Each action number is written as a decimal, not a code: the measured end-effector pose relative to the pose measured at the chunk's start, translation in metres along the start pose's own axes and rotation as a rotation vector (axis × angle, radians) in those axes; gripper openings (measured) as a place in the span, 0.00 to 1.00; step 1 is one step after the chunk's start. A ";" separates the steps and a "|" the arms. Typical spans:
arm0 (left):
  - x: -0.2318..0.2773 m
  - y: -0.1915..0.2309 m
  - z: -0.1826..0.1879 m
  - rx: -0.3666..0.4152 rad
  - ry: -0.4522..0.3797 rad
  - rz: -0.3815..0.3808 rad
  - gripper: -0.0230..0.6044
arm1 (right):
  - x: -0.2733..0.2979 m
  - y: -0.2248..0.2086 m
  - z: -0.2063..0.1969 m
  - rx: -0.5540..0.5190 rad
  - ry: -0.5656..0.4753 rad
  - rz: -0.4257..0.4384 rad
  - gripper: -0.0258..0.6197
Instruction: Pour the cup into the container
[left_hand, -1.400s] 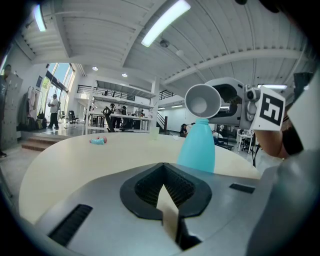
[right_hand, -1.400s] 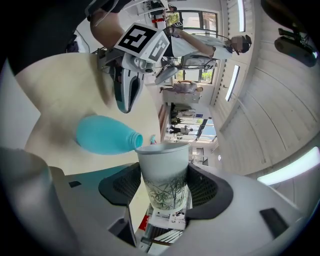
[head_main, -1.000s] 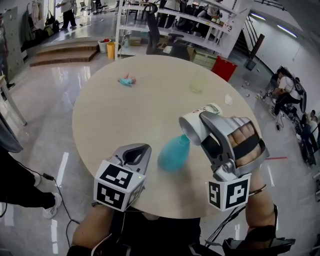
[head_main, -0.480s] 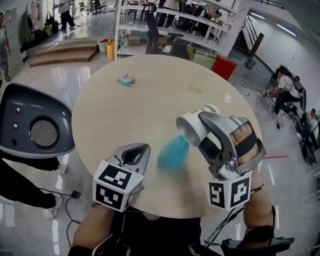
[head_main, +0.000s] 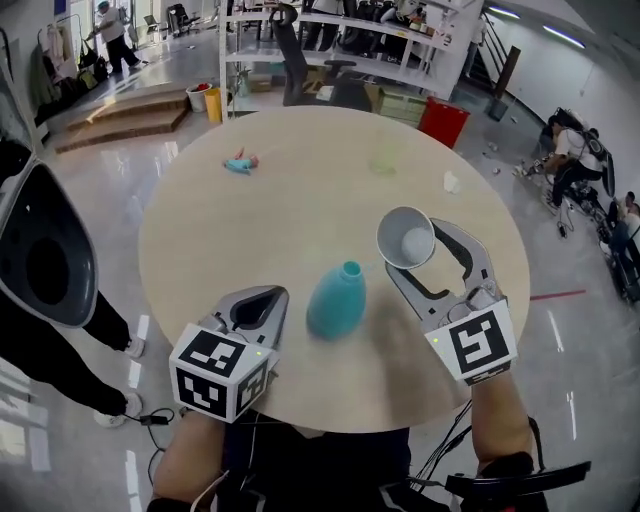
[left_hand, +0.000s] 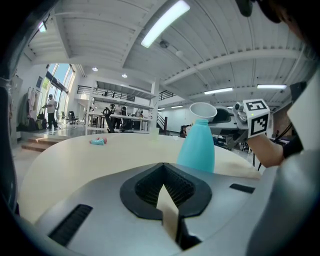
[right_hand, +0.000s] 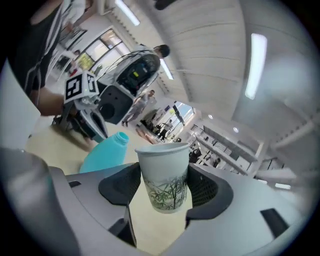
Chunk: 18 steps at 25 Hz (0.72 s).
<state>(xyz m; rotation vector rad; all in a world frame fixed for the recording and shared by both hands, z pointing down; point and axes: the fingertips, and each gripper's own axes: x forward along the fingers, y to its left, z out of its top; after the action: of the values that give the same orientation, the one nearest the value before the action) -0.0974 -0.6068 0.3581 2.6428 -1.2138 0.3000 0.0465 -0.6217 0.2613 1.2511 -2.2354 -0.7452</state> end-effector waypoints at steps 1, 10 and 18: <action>0.001 0.000 0.000 -0.001 0.001 0.000 0.04 | -0.002 -0.005 -0.011 0.094 0.012 -0.001 0.50; 0.003 0.005 -0.003 -0.004 0.014 -0.007 0.04 | -0.020 -0.020 -0.104 0.711 0.112 -0.008 0.50; 0.008 0.009 -0.004 -0.007 0.018 0.000 0.04 | -0.012 -0.006 -0.132 0.743 0.186 0.044 0.50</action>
<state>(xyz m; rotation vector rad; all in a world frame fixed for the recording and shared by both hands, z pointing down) -0.0996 -0.6172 0.3655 2.6282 -1.2070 0.3188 0.1384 -0.6442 0.3537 1.4941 -2.4444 0.2611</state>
